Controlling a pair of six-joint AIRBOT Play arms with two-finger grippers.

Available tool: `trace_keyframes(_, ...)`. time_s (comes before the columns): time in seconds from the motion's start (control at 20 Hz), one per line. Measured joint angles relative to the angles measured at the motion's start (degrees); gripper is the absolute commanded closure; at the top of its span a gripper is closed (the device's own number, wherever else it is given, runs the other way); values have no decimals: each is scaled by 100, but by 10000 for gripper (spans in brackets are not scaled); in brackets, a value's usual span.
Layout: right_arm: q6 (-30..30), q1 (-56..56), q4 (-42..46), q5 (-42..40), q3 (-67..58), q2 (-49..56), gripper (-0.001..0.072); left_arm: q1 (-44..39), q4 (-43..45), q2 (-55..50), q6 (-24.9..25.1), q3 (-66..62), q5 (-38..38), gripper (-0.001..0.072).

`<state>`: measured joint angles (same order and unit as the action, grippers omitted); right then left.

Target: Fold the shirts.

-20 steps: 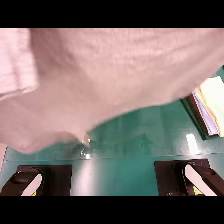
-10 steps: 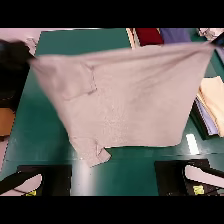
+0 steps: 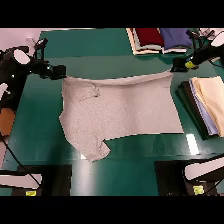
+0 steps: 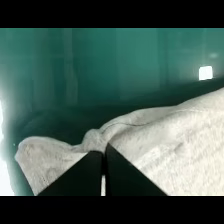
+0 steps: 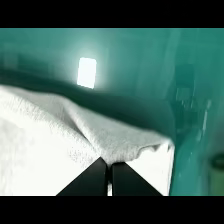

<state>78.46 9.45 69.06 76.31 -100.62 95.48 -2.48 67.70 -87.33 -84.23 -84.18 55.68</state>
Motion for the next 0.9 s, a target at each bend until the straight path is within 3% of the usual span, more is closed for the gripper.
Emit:
trace_keyframes(0.3, -109, 297, 9, 96, 345, -131, 699, 0, 81, -90, 168, 245, 826, 687)
trace_keyframes(0.75, -280, 603, 17, -361, 2352, -769, 695, -2, -389, -103, 208, 1364, 957, 683)
trace_keyframes(0.8, -291, 608, 15, -411, 2494, -824, 626, -2, -413, -103, 208, 1416, 966, 597)
trace_keyframes(0.85, -293, 612, 15, -448, 2614, -868, 386, -2, -426, -103, 208, 1449, 984, 239)
trace_keyframes(0.9, -297, 621, 15, -472, 2675, -898, 260, -2, -446, -96, 203, 1475, 1016, 162)
